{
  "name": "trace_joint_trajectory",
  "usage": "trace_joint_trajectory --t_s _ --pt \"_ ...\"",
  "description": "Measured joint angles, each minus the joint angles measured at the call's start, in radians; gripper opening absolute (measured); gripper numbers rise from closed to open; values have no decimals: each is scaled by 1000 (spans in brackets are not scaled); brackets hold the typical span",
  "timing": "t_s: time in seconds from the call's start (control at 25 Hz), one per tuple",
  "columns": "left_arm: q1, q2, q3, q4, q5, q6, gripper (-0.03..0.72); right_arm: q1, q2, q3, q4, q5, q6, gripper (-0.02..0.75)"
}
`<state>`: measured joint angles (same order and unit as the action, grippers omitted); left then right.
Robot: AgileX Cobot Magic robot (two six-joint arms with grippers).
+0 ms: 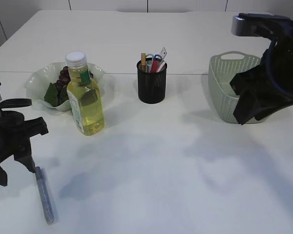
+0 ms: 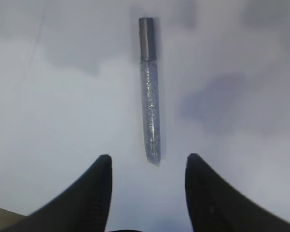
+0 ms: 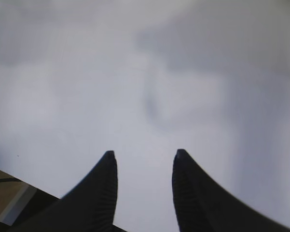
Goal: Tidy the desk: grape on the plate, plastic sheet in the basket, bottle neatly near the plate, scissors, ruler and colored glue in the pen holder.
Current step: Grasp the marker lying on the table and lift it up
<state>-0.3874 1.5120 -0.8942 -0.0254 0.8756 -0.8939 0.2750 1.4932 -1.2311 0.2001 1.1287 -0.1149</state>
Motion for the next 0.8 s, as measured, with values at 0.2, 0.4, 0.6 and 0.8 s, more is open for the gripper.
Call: trace_joint_trajectory --t_s 0.2,0.4,0.6,0.8 --pt "0 23 0 -1 -2 -23 446 0 0 0 9 -9 0 314" --pt "0 33 68 8 -60 -26 465 0 0 0 11 -17 0 314" --pt "0 35 192 -21 -206 -26 465 0 0 0 11 -38 0 314" --pt "0 35 207 -21 -285 -19 465 0 0 0 11 -58 0 314"
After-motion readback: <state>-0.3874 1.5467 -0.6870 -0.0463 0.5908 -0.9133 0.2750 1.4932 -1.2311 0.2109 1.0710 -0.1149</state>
